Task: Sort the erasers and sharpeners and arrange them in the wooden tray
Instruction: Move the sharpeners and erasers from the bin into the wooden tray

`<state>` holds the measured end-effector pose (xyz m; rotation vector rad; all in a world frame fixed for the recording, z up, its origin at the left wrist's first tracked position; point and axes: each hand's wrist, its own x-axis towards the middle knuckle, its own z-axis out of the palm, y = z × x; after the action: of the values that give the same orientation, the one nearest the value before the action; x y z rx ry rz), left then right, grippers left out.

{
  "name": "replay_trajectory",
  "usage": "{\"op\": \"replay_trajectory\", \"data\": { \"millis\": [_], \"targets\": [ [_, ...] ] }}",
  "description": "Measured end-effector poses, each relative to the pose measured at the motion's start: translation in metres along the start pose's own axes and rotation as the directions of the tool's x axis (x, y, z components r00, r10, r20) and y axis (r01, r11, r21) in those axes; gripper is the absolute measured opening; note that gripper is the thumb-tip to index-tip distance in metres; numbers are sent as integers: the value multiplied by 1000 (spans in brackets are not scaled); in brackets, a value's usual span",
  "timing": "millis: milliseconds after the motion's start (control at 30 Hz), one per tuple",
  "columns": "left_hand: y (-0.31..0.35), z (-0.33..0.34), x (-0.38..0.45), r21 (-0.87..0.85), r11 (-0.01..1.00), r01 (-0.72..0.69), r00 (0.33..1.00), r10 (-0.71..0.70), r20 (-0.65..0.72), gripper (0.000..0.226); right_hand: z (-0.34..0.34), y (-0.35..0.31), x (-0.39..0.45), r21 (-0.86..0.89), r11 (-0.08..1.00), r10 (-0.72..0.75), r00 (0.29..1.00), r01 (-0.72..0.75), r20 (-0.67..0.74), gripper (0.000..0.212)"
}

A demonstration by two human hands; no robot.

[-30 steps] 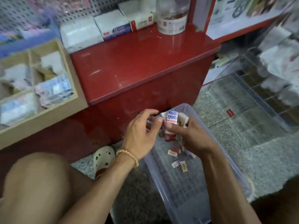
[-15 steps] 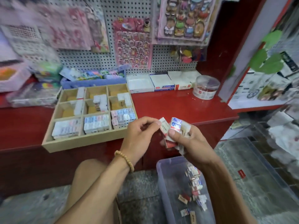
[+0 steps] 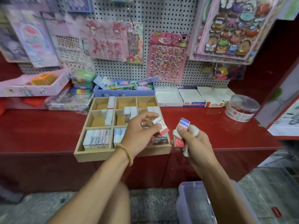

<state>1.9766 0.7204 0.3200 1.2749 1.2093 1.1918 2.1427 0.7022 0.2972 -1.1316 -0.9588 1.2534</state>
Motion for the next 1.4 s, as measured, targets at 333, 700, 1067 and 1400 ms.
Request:
{"op": "replay_trajectory", "data": {
  "millis": [333,700,1067,1400],
  "targets": [
    [-24,-101,80,411,912,10,984,64,-165,22,61,0,69,30,992,122,991,-123,52,22],
    [-51,-195,196,782,615,104,972,105,-212,22,136,10,150,71,984,156,983,-163,92,11],
    [-75,-204,239,916,390,-89,972,236,-6,17,154,13,177,63,983,166,981,-173,106,8],
    [-67,-203,239,945,323,-49,990,141,3,47,158,9,179,163,958,227,971,-236,72,9]
  ]
}}
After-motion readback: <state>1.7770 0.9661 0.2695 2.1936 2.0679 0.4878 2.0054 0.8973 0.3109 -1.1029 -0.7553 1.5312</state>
